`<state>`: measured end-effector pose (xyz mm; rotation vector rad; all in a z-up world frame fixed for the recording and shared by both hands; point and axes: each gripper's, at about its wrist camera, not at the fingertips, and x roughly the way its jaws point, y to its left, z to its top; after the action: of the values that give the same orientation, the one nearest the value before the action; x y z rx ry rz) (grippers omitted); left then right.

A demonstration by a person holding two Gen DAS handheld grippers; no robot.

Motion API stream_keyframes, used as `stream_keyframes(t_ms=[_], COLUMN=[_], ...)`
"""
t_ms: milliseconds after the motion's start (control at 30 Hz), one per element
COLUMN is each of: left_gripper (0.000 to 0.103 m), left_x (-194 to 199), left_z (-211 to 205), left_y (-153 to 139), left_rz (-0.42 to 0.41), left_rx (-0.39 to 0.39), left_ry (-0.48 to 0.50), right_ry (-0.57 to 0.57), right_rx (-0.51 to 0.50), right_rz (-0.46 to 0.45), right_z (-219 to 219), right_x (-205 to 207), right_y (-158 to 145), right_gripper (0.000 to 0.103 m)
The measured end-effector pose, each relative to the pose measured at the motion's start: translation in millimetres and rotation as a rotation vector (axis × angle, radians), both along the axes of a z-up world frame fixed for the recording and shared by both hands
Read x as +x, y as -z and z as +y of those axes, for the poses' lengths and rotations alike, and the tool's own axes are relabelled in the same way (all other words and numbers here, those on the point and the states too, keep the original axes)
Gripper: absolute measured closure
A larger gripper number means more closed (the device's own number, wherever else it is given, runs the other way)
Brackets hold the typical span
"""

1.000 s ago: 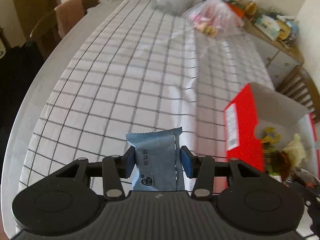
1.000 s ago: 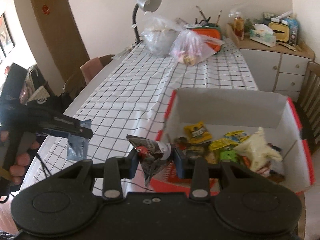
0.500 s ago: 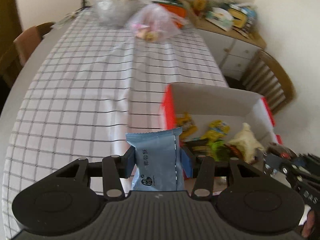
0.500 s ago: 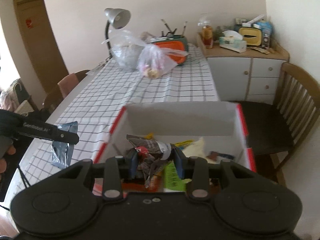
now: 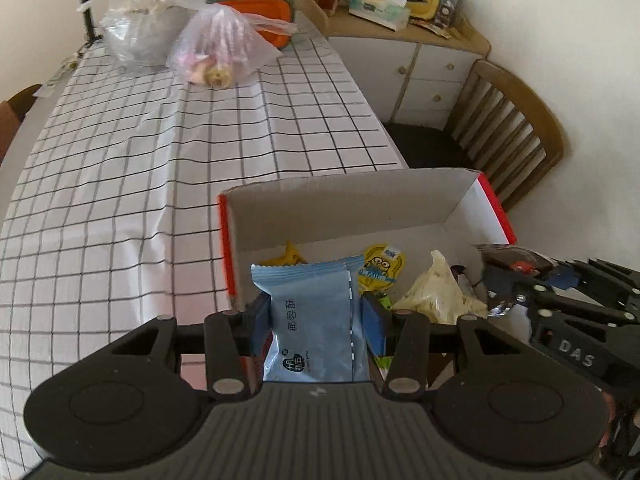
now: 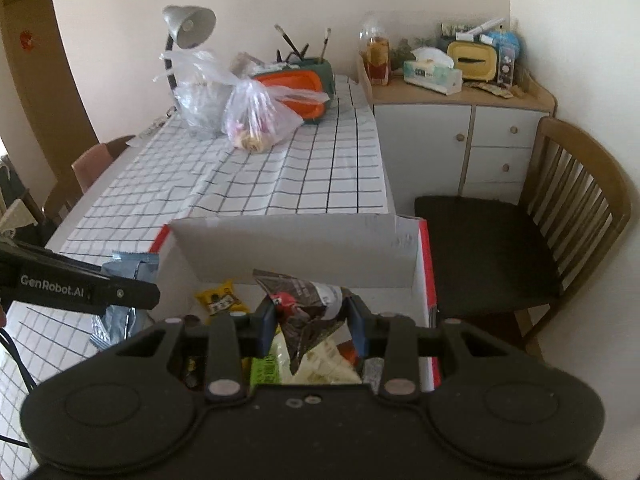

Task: Organize snacks
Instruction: 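Carry both snacks into the red box and open both tools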

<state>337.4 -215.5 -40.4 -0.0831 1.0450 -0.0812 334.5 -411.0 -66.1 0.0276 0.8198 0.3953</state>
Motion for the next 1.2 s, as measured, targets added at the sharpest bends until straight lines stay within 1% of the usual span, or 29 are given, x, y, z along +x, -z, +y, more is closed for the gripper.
stream_keyframes(t_ms=[200, 333, 533, 700, 833, 933, 1133, 1200], left_gripper=[0.056, 0.056, 0.056, 0.056, 0.056, 0.056, 0.051, 0.048], left_x=[28, 41, 58, 63, 63, 63, 59, 55], left_z=[-8, -7, -1, -5, -10, -10, -8, -8], left_y=[16, 31, 51, 60, 66, 68, 63, 59], left_rz=[0.034, 0.073, 0.135, 0.174, 0.196, 0.199, 0.177, 0.164], left_rx=[0.027, 0.038, 0.049, 0.053, 0.060, 0.059, 0.043, 0.037], left_ry=[0.014, 0.006, -0.023, 0.000, 0.017, 0.018, 0.013, 0.013], right_ry=[-0.008, -0.060, -0.117, -0.125, -0.129, -0.129, -0.120, -0.120], right_rx=[-0.018, -0.063, -0.108, -0.107, -0.091, -0.082, -0.056, -0.050], right_rz=[0.042, 0.041, 0.071, 0.096, 0.103, 0.102, 0.095, 0.090], right_z=[11, 26, 39, 39, 37, 34, 25, 22], right_x=[28, 37, 47, 53, 55, 54, 49, 46], right_y=[15, 24, 36, 41, 42, 43, 38, 35], right_gripper=[0.068, 0.068, 0.068, 0.068, 0.065, 0.063, 0.057, 0.055])
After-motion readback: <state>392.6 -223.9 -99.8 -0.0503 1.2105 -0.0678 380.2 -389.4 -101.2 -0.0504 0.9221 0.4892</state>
